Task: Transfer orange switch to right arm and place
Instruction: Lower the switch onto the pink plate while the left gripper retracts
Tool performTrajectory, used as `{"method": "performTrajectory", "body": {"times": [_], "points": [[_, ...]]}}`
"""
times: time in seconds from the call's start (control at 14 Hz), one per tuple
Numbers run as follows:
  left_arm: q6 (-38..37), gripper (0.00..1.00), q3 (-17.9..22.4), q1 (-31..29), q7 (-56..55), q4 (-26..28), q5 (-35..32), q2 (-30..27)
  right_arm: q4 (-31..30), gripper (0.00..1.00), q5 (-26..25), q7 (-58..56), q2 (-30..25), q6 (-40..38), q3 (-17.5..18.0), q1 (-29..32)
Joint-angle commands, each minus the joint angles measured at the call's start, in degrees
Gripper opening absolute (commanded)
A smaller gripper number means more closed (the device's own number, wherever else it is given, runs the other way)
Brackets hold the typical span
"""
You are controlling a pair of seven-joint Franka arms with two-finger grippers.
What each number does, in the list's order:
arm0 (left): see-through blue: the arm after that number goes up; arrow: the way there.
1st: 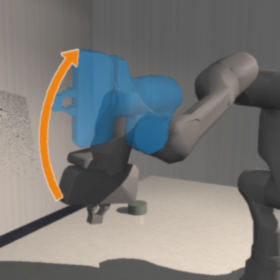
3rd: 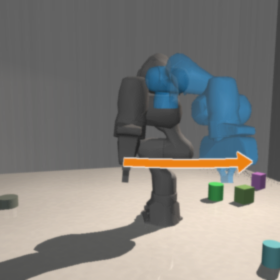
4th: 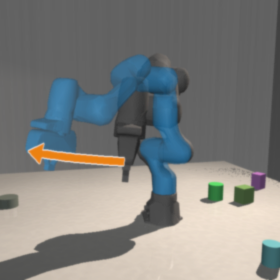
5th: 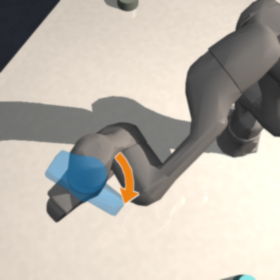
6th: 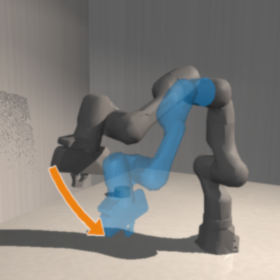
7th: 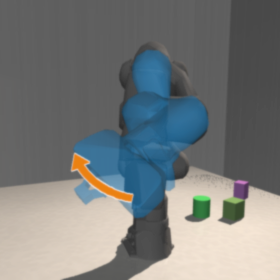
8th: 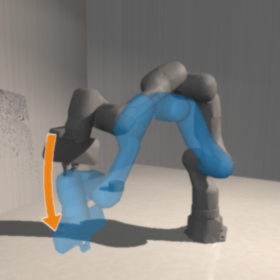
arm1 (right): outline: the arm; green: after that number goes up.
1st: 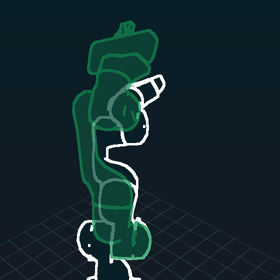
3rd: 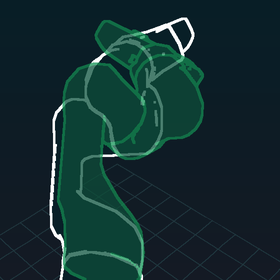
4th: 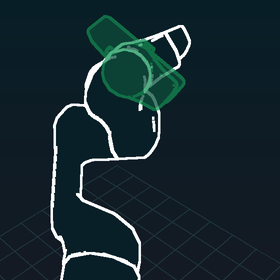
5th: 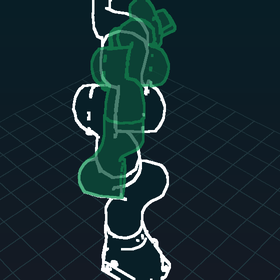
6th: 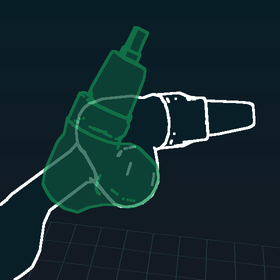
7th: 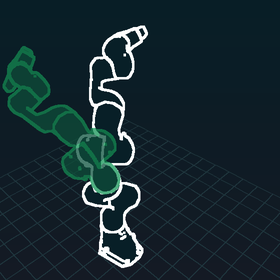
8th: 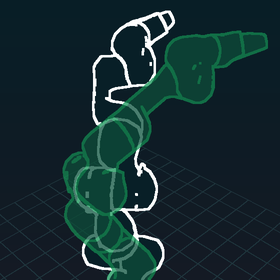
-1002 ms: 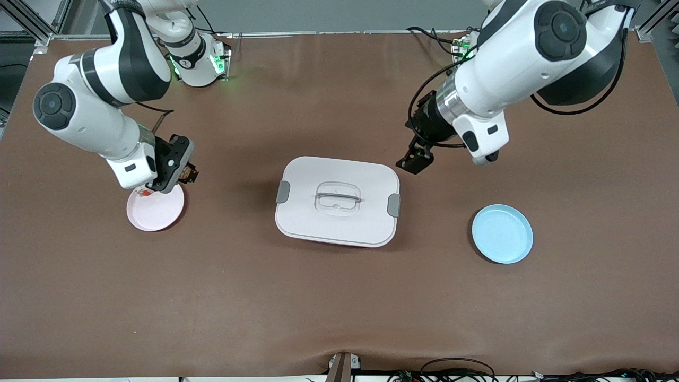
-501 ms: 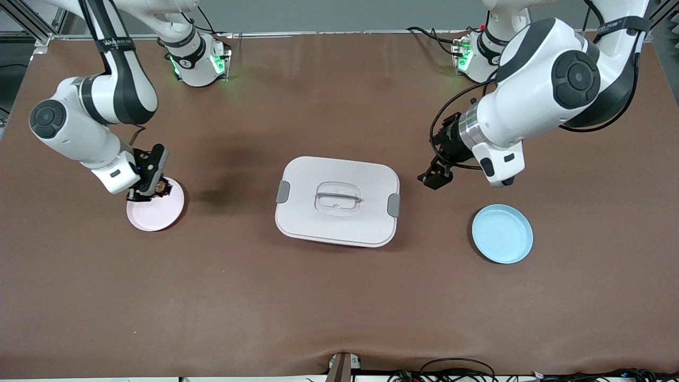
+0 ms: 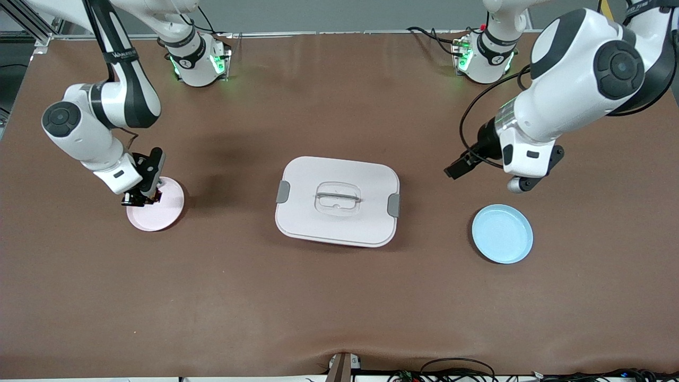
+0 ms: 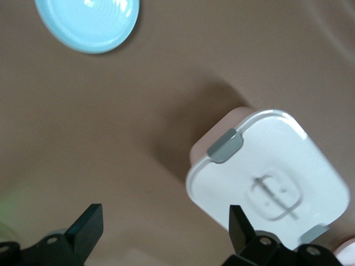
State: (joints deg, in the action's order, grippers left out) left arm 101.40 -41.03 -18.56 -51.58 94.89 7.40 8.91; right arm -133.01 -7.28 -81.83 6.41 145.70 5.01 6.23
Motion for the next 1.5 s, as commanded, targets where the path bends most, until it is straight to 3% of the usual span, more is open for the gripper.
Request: {"method": "performTrajectory", "body": {"times": [0.0, 0.36, 0.79, 1.43], "points": [[0.1, 1.0, -0.3, -2.9, 14.6, 4.0, -0.5, -4.6, -1.9, 0.0, -2.6, -0.7, 1.9, 4.8, 0.9, 3.1], [1.0, 1.0, -0.2, -5.5, 29.0, 3.8, -5.9, -4.8, -1.9, 0.0, -2.7, -0.5, 5.1, 6.6, 0.9, 3.6], [1.7, 1.0, -0.2, -10.9, 40.2, 3.3, -6.2, -5.6, -1.8, 0.0, -2.9, -0.4, 7.8, 7.9, 0.9, 3.9], [-0.5, 1.0, 1.6, -15.1, 41.5, 0.4, -6.3, -6.3, -1.6, 0.0, -5.2, 0.0, 10.8, 9.4, 0.8, 4.7]]}}
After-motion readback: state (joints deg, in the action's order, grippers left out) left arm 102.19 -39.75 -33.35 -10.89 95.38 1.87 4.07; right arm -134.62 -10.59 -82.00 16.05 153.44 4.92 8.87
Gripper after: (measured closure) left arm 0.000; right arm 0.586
